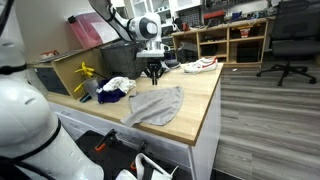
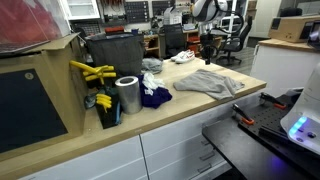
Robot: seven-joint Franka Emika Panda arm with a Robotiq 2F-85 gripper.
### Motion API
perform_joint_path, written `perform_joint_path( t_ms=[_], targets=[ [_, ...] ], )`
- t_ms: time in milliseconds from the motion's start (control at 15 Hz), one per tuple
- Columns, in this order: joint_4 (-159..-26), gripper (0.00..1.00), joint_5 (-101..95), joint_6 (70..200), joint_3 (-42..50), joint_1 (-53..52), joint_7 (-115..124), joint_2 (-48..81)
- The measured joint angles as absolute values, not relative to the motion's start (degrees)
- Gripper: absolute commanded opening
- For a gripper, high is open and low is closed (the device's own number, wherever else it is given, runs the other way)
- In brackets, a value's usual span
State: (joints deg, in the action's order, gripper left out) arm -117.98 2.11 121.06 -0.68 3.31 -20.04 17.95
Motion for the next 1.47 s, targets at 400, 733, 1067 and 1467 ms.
perform_joint_path(
  t_ms=[400, 733, 1067, 1467],
  targets=[
    [-125.09, 0.0, -7.08, 138.92, 1.75, 2.32, -6.27, 18.83],
    [-125.18, 0.0, -9.57, 144.91, 4.08, 1.82, 1.55, 22.57],
    [-121.28, 0.0, -6.69, 144.9, 4.08, 1.78, 4.73, 26.95],
    [-114.61, 0.0, -4.18, 144.78, 3.84, 1.56, 5.09, 31.72]
  ],
)
